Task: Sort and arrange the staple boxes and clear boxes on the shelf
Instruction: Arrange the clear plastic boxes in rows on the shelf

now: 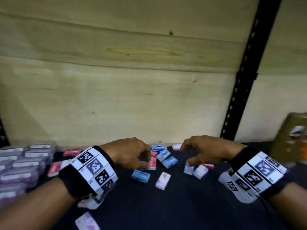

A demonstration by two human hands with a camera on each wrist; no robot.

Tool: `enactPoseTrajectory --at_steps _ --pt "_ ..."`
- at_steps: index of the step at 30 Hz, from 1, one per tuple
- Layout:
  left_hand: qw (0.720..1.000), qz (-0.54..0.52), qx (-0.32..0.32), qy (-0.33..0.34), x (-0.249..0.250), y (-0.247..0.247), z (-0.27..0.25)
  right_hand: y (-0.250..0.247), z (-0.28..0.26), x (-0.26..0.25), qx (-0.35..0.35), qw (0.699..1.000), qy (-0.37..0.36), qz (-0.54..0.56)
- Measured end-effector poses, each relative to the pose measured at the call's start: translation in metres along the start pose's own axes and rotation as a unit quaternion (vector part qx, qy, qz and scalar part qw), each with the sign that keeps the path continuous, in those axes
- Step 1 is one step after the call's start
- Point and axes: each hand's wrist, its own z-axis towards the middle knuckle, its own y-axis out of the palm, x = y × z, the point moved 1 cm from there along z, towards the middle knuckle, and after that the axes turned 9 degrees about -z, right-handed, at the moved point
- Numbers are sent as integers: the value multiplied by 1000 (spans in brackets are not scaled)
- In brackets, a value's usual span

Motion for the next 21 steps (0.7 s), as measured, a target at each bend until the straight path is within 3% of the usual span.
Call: enactPoseTrajectory --at_steps 9,21 --pt "994 -10 -51 98 97 35 82 29 -30 112 -19 988 147 36" --pt "985 -47 -86 142 155 69 139 61 19 178 -39 969 216 114"
